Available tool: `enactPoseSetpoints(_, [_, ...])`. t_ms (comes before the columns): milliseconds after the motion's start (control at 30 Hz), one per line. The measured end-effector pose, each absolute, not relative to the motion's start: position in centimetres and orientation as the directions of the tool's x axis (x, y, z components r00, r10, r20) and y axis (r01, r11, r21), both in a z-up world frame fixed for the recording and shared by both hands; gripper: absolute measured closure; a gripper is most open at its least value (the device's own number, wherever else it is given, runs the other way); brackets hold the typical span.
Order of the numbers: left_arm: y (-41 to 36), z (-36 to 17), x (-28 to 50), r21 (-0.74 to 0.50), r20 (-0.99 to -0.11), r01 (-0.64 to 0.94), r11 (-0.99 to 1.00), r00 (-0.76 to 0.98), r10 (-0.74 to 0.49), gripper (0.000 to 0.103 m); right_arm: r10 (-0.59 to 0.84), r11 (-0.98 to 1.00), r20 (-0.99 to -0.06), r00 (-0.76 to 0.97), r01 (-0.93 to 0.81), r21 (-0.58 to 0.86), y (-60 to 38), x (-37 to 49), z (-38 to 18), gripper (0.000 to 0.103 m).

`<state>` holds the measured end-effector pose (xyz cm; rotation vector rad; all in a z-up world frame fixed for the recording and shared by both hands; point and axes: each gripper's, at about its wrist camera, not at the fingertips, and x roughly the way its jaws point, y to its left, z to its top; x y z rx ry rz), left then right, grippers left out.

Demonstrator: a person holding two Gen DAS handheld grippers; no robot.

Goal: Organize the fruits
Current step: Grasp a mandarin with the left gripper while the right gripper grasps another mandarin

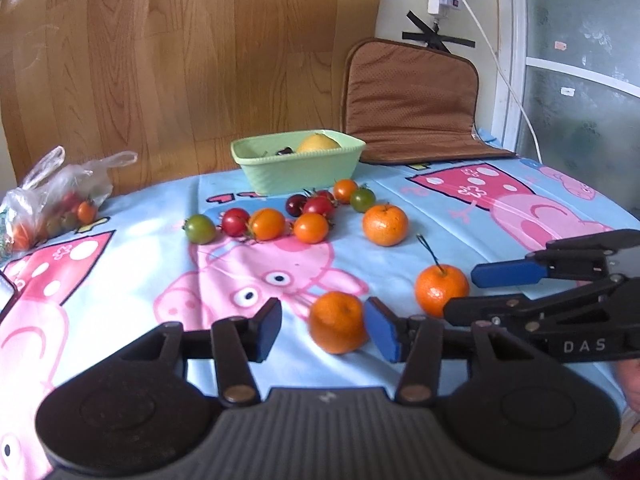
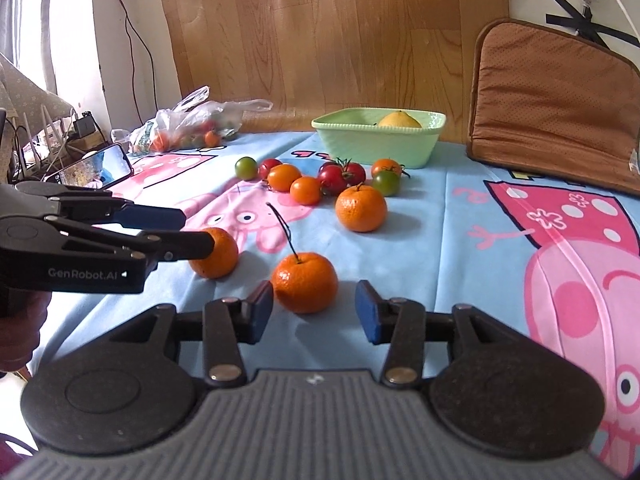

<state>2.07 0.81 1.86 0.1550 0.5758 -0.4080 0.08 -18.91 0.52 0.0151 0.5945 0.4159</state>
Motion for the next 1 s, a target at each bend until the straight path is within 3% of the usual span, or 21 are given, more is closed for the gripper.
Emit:
enactPoseSetpoints(133, [0.0,1.2,2.4,0.031,-0.575,0.423,0.906,0.749,-0.329,0.053,0.394,0.913,-0.541,0.744,-0.384,0.136,-18.9,-0.1,0.4,0.055])
enactPoseSetpoints(400, [0.6,0.1,2.6,-0.017,-0.594,0.392,0.92,0.736,-0.325,0.065,0.408,0.906,-0.545,0.733,-0.401,0.139,-18.6,0.2,0.2,0.055])
enactPoseSetpoints(1000, [-0.5,-0.2,2.7,0.028,-0.59,0.321,0.947,0.77,-0.244,0.059,0.381,0.915,-0.548,0.744,-0.387,0.112,-17.6,0.7,-0.3,0.058])
